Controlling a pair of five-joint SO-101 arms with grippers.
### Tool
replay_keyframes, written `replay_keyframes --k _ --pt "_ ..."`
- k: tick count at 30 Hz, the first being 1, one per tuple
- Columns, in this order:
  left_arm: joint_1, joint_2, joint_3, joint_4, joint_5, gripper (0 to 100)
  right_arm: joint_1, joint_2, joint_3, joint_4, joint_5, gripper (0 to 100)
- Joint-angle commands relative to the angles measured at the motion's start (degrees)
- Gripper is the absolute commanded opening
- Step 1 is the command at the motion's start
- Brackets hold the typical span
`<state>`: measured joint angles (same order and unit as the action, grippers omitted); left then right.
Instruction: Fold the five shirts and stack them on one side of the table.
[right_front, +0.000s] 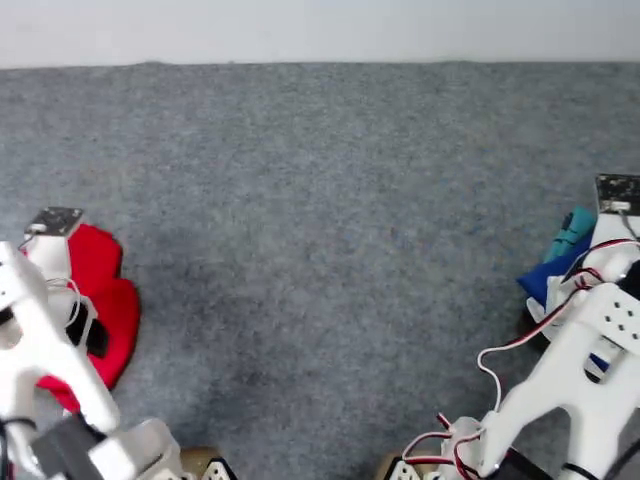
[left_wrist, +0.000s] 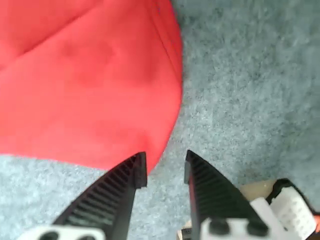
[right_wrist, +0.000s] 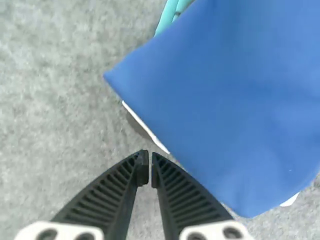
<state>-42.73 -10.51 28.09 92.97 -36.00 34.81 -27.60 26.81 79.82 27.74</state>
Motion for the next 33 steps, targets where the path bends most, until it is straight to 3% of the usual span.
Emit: replay_keyframes --k 1,14,18,21,24,33 --pt "-0.2 6.5 -0.4 -3.2 -2.2 14 -0.2 -2.3 -0.9 1.9 0.6 0.9" --pt "2.8 26.3 -0.4 -16.3 -1.3 19 -0.1 -12.0 -0.6 5.1 0.8 0.9" --pt "3.9 28.2 -0.5 -21.5 2.2 11 -0.1 -13.8 -0.6 5.1 0.8 0.9" --pt "7.6 28.1 -0.5 -20.9 1.1 1 -0.1 -14.2 -0.6 5.1 0.8 0.9" --pt "11.4 25.8 -1.9 -17.2 1.6 1 -0.1 -14.2 -0.6 5.1 0.8 0.9" --pt "24.4 3.5 -13.9 -7.3 12.7 1 -0.1 -14.2 -0.6 5.1 0.8 0.9"
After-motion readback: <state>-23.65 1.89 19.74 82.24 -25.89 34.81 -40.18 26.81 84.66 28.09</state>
